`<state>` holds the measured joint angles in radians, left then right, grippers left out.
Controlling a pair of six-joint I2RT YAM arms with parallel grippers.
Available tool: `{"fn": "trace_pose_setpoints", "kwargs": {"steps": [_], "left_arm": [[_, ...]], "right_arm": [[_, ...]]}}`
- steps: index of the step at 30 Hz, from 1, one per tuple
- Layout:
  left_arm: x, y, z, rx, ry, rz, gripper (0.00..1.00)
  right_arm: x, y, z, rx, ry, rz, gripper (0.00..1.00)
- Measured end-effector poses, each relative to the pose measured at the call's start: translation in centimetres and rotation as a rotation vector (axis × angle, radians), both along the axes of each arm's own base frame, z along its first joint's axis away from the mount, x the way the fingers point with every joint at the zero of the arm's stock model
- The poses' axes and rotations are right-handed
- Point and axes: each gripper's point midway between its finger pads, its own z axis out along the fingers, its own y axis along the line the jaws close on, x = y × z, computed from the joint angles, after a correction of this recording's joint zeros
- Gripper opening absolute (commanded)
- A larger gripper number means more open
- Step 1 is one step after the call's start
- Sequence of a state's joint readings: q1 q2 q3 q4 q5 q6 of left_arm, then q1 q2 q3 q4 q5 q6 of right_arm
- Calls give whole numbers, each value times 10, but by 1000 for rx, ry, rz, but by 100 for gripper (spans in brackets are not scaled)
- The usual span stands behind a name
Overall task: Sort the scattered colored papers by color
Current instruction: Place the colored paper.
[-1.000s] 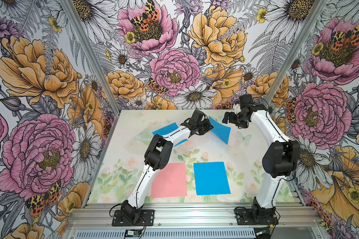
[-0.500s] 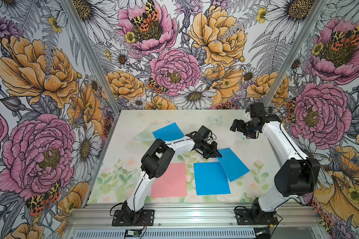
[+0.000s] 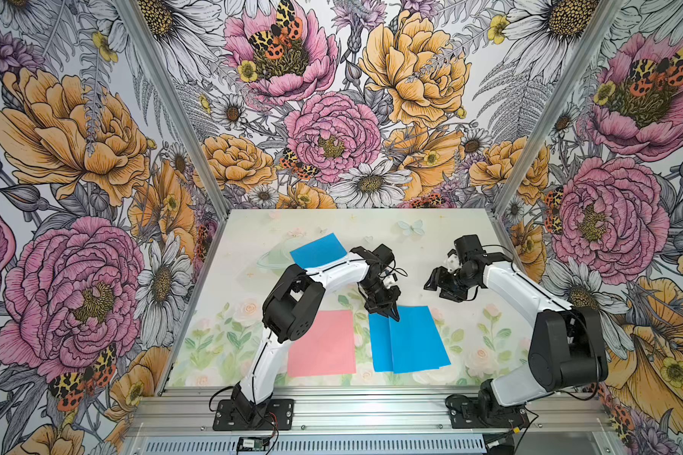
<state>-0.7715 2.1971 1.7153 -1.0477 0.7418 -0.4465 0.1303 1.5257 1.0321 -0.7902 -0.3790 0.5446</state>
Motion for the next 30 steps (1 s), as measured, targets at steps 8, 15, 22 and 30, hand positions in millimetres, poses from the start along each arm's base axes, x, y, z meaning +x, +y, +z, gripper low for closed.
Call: {"fn": "trace_pose_setpoints", "kwargs": {"steps": [8,15,22,30], "left_arm": [[-9,21,-8,83,-13,-62,0],[0,33,-16,156,-78,-78,0],[11,34,-15,180,-135,-77,0],[13,32,-17,185,-134,-77,0]], "right_arm": [[-21,23,-19,4,30,50,63],[-31,21,-19,2,18,38,69],[-31,24,-21,8,17,49,68],[-28,27,-43,8,65,66,66]]}}
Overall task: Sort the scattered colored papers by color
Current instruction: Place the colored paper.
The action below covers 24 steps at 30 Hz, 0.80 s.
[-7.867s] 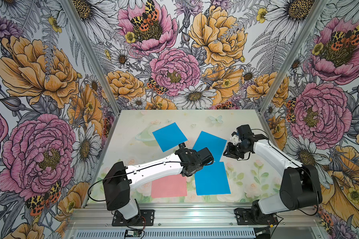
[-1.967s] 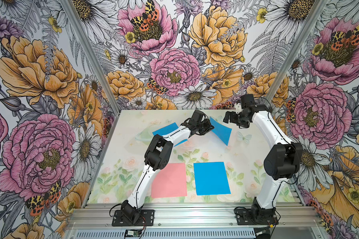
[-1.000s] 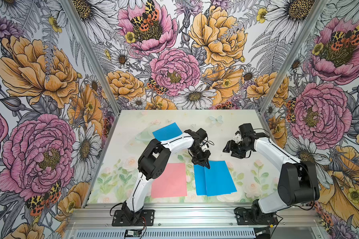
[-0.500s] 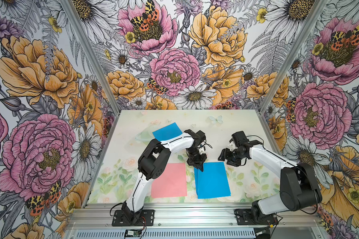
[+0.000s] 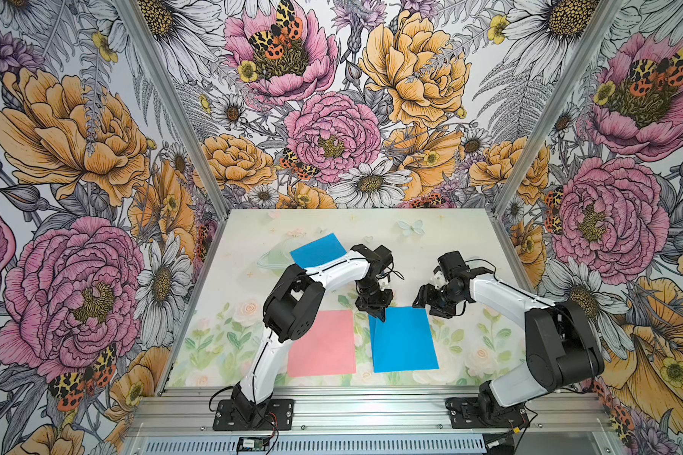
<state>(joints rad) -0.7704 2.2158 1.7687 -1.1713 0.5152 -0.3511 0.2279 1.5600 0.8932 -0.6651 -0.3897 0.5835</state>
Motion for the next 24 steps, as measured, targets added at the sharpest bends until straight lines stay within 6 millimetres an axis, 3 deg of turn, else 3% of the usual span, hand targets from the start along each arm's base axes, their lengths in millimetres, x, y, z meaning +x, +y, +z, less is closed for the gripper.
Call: {"fn": "trace_pose_setpoints", "kwargs": {"steps": [7,18,24], "left_arm": [[2,-8,-4,1,1,-11,0],[-5,-2,-4,22,25,-30,0],[-10,3,-3,36,42,-46,0]], "right_arm": [[5,8,-4,18,-5,15,66],[12,11,-16,21,-2,18,65],[22,17,-8,36,-29,27,65]]}}
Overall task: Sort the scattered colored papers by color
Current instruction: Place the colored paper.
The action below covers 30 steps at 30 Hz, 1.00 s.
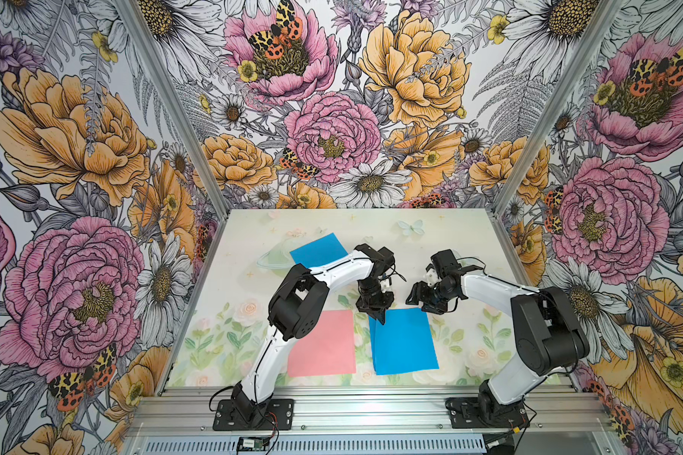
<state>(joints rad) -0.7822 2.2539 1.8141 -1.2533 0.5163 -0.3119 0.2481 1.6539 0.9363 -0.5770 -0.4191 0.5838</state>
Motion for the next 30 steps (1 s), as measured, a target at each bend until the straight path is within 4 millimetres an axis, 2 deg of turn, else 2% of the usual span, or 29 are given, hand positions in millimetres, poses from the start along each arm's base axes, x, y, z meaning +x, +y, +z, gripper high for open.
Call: {"fn": "trace_pose_setpoints", "kwargs": {"steps": [5,18,30], "left_arm": [[-1,1,0,2,4,-5,0],[3,-7,-12,2,25,-3,0],[7,-4,-11,4,27,7,0]], "right_arm": [[13,6,5,19,-23,6,65],[8,14,-3,22,7,26,65],[5,15,-6,19,20,32,65]]}}
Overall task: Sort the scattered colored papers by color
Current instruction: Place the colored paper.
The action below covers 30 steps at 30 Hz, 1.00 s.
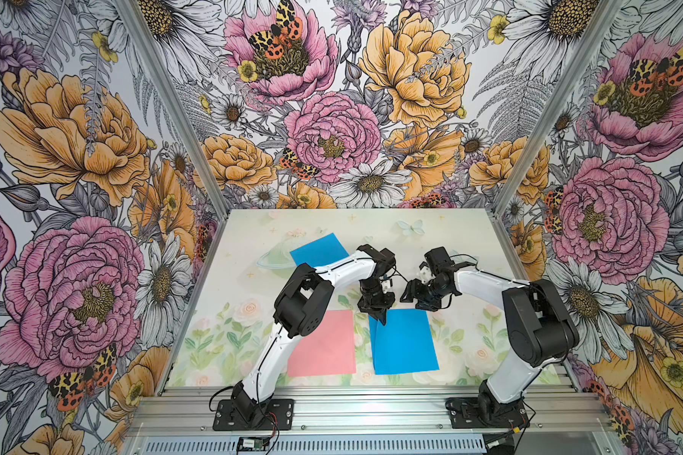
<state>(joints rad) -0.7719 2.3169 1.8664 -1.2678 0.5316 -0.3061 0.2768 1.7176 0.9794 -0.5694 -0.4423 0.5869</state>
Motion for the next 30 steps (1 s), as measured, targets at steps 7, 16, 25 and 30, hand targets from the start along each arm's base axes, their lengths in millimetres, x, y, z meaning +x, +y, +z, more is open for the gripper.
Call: {"fn": "trace_pose_setpoints", "kwargs": {"steps": [7,16,25,30], "left_arm": [[5,4,0,0,0,16,0],[6,4,0,0,0,16,0],[8,1,3,-10,-10,16,0],[9,1,4,-11,-11,16,0]], "right_arm": [[-6,1,0,-7,23,8,64],[2,3,13,-11,13,14,64],[3,6,17,-14,8,30,64],[-12,3,6,-28,46,44,64]]}}
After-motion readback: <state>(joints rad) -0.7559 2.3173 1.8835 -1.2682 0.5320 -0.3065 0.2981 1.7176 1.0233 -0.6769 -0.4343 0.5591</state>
